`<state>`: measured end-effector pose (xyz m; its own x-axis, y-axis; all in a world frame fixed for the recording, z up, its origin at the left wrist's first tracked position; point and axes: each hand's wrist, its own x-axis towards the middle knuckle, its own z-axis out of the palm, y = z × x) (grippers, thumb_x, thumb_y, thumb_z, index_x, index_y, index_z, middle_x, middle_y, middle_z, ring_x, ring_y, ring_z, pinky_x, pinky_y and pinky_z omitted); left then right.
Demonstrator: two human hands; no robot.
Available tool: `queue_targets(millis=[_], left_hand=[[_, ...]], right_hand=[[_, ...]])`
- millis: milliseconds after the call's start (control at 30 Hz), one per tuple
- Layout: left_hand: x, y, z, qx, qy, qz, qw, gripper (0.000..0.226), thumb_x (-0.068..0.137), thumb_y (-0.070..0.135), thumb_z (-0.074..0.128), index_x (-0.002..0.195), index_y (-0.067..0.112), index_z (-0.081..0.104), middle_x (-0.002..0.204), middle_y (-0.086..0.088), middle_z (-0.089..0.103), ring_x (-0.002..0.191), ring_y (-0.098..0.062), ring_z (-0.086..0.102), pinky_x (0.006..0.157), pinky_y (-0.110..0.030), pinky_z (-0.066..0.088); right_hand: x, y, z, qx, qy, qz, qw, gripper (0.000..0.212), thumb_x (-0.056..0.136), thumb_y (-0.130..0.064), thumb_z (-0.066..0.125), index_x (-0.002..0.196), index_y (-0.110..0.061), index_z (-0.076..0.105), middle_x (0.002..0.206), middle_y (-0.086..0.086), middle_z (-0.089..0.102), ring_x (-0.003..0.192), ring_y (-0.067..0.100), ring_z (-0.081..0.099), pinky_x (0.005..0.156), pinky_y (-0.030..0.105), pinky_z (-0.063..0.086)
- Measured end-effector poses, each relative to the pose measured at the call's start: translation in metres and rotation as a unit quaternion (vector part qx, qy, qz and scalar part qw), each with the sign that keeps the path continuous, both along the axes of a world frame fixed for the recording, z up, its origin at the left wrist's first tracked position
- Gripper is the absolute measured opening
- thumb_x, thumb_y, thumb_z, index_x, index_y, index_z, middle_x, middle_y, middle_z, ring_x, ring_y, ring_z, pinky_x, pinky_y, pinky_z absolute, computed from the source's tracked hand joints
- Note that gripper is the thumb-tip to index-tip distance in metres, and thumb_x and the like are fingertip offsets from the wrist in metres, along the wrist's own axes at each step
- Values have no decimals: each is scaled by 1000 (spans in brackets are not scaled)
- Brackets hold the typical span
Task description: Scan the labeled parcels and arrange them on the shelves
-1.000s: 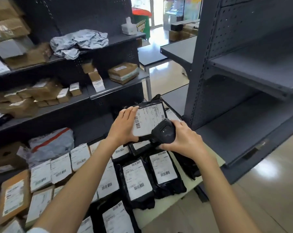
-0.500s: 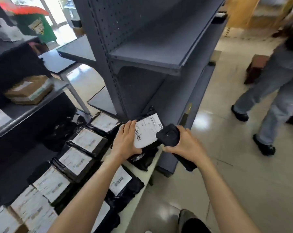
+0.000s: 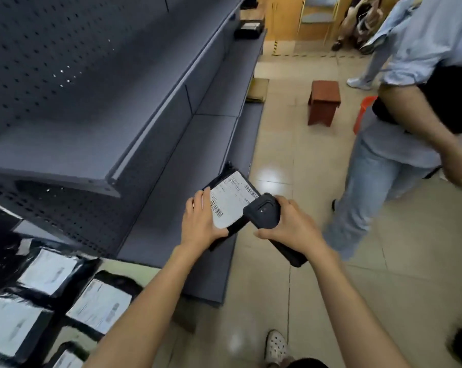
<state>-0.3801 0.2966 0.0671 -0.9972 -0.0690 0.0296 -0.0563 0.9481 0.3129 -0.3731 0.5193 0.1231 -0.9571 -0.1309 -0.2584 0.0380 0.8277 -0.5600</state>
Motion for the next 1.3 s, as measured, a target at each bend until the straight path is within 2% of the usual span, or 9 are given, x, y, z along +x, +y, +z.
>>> queue_targets(millis=[233, 433, 567, 867, 1033, 1200, 1300], left_hand=[[-145, 76, 14, 24, 25, 5, 999, 117, 57, 40, 80, 151, 12, 17, 146, -3, 28, 124, -29, 31, 90, -40, 44], [-265, 105, 9, 24, 33, 8, 999, 120, 56, 45, 80, 152, 11, 16, 147, -7, 28, 126, -31, 30, 100, -41, 39], [-361, 115, 0, 28, 18, 6, 999, 121, 55, 46, 80, 151, 13, 14, 148, -6, 26, 130, -30, 27, 101, -44, 42], [-636, 173, 20, 33, 39, -64, 997, 122, 56, 46, 82, 150, 12, 13, 146, -9, 27, 129, -33, 29, 102, -44, 40], [-751, 233, 6, 40, 15, -110, 993, 128, 63, 55, 78, 155, 14, -2, 151, -10, 17, 134, -32, 22, 107, -44, 33], [-881, 278, -16, 72, -9, -73, 995, 128, 66, 56, 75, 155, 20, -9, 151, -10, 15, 135, -33, 19, 109, -45, 29], [-973, 302, -12, 76, -8, -41, 996, 127, 67, 54, 75, 155, 18, -8, 150, -12, 16, 133, -33, 20, 109, -43, 28]], right_hand=[[-133, 67, 15, -15, 20, -17, 1000, 88, 66, -54, 82, 140, -30, 41, 125, -3, 51, 112, 24, 59, 94, 44, 50], [-242, 85, 11, -21, 26, -34, 999, 90, 68, -54, 80, 144, -30, 37, 124, -4, 50, 111, 22, 59, 90, 39, 49], [-326, 101, 4, -21, 27, -45, 998, 86, 68, -56, 79, 141, -32, 39, 116, -8, 49, 102, 19, 59, 83, 35, 48], [-560, 170, 15, -12, 65, -131, 989, 85, 65, -56, 79, 137, -32, 42, 120, -5, 52, 104, 21, 59, 88, 42, 51], [-667, 219, -8, -25, 53, -180, 982, 85, 62, -56, 80, 134, -32, 44, 120, -6, 53, 106, 21, 59, 88, 43, 52], [-807, 266, -31, -43, 33, -176, 983, 85, 62, -56, 82, 134, -31, 44, 117, -8, 52, 106, 20, 59, 88, 42, 51], [-908, 298, -28, -59, 31, -151, 986, 93, 51, -67, 73, 133, -33, 44, 119, -7, 54, 108, 21, 59, 89, 45, 52]])
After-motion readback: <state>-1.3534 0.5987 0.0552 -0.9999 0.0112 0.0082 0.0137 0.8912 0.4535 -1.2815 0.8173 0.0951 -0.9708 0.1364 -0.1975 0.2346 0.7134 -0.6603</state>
